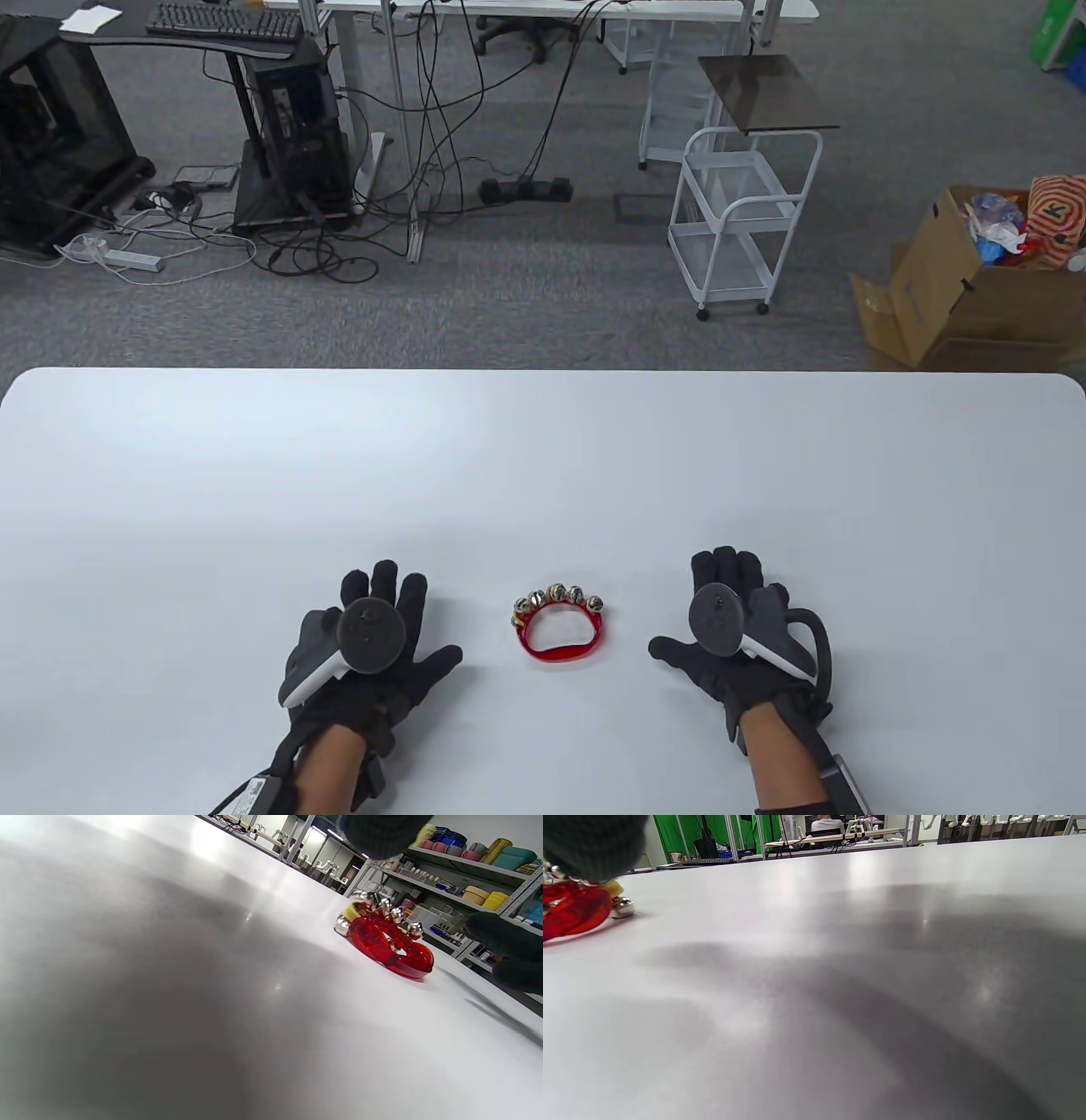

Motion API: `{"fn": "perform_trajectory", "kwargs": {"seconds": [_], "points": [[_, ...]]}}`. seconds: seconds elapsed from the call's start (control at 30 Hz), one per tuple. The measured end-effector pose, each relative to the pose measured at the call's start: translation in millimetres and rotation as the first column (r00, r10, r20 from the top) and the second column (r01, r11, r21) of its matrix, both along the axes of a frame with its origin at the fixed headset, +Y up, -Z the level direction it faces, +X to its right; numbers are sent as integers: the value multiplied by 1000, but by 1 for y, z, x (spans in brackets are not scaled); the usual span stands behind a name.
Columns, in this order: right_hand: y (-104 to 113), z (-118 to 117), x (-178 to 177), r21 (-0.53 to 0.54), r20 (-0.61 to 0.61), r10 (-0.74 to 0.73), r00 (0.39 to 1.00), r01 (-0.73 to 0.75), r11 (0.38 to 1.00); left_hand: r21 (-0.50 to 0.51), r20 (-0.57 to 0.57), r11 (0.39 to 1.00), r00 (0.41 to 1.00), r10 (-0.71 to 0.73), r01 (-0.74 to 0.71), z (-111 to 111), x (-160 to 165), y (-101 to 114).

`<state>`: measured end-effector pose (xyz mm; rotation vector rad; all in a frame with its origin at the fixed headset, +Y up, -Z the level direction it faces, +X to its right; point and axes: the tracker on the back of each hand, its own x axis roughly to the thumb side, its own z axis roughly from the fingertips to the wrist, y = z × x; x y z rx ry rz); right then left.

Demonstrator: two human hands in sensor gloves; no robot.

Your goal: Shake a handbell

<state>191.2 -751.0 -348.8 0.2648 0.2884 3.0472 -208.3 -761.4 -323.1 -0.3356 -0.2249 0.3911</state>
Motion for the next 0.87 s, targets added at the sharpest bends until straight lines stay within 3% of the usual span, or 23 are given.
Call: {"fn": "perform_trajectory", "kwargs": {"seconds": [0.33,0.87], "points": [[10,7,5,24,3,-37,999,37,999,8,5,1000,1000,-6,6,1,4,1],[9,8,4,3,12,-24,1000,24,1000,-18,16,1000,1000,-18,18,2,8,-2]]}}
